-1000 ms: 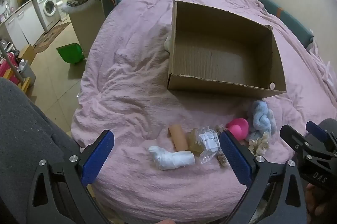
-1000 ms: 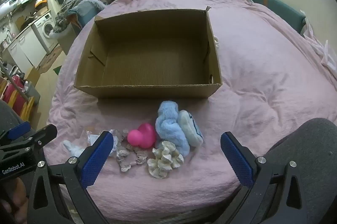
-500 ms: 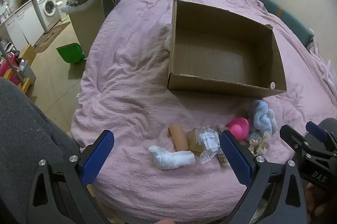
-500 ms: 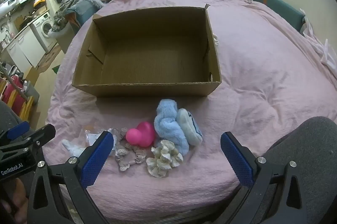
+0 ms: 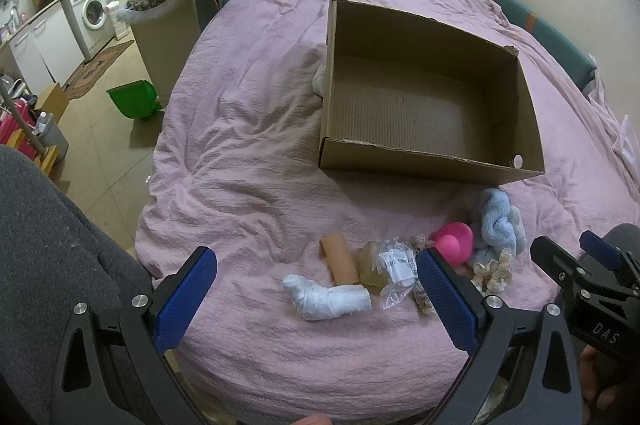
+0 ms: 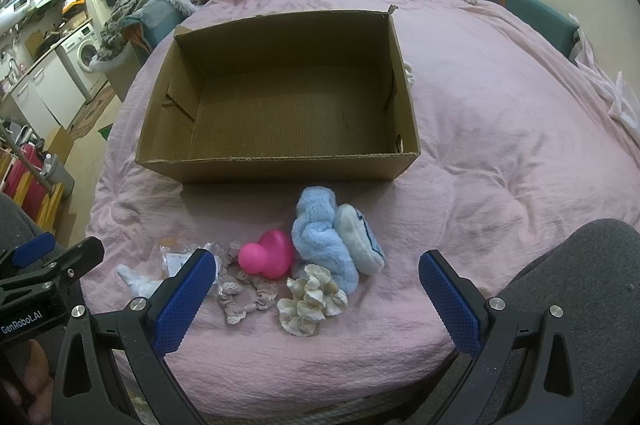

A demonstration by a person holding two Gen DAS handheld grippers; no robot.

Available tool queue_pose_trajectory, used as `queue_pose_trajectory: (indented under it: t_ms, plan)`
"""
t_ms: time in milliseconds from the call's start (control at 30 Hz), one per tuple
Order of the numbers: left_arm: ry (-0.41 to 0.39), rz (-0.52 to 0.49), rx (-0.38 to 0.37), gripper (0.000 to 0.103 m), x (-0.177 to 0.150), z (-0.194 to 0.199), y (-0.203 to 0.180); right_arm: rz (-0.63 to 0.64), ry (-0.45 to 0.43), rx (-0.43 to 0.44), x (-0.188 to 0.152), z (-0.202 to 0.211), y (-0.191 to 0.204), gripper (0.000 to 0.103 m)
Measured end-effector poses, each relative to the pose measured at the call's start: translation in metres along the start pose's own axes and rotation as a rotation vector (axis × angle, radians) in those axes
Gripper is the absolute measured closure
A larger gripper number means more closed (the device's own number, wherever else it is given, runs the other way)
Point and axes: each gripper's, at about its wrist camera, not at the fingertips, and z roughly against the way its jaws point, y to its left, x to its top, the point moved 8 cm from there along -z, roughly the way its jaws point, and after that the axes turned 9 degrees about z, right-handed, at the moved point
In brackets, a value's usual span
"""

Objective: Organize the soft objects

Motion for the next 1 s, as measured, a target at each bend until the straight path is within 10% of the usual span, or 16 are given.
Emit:
queue_pose_trajectory:
  t_ms: [1000]
  plan:
    - [0.001, 0.001, -0.002, 0.003, -0.0006, -0.0001, -0.0006, -0.009, -0.002, -0.002, 0.0014, 0.0007, 0.0010, 0.000]
